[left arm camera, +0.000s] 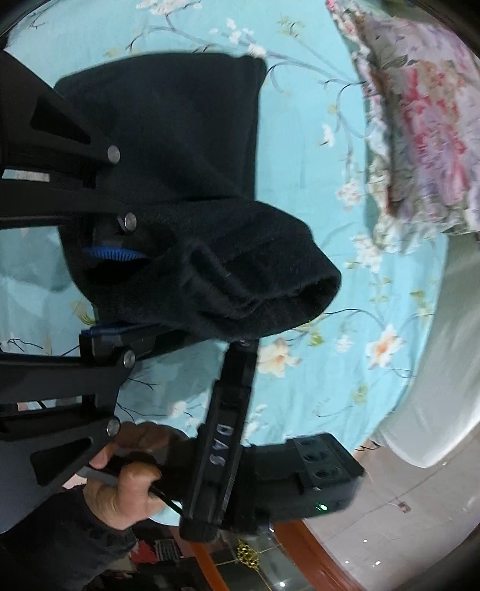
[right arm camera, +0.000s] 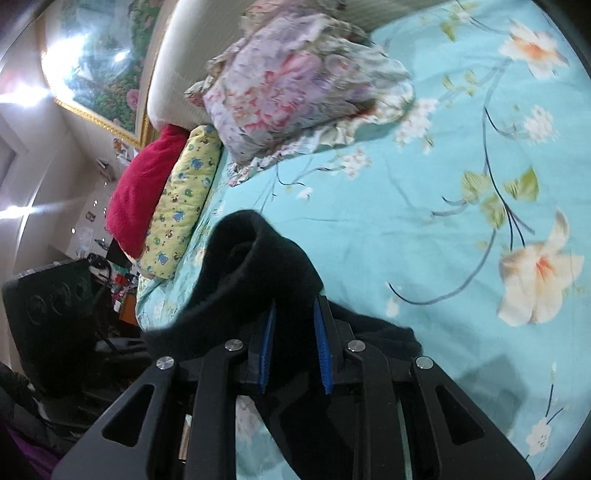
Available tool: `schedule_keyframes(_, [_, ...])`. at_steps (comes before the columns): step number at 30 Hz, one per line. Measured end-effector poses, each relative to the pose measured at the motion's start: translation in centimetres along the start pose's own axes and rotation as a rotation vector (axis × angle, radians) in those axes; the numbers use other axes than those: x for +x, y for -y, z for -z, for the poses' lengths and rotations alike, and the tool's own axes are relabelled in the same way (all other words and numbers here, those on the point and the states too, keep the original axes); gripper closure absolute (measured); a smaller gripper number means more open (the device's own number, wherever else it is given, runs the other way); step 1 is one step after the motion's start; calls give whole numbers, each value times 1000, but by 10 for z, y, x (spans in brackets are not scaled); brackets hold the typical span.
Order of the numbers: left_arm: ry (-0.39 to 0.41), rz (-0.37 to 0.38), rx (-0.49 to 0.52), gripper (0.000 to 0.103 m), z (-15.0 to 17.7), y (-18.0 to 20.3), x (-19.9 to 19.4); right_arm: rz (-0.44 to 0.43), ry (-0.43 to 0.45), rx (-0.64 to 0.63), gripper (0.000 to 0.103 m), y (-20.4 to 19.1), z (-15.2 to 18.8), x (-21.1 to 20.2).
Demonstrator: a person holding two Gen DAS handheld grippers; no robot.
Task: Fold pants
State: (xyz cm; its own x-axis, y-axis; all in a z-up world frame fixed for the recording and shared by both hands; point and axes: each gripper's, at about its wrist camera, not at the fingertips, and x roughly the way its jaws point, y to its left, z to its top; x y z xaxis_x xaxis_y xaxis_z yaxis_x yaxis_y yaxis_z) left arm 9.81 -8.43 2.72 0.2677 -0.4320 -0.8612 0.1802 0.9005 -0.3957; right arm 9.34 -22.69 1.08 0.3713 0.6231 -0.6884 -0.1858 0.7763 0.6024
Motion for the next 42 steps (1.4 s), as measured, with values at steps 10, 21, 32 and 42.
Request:
schedule_keyframes(10, [-32, 74, 47, 51, 5, 12, 9, 71, 42, 76, 80, 14, 16, -28])
schedule_keyframes(21, [-19, 151, 46, 43, 11, 6, -21, 137, 143, 186, 34, 5, 27, -58])
schedule_keyframes(32, [42, 108, -60, 39, 13, -43, -58, 293, 141, 139, 25, -35, 24, -52])
schedule_keyframes(42, [84, 65, -148, 34, 12, -84, -76, 375, 127, 127, 24, -56, 27, -41])
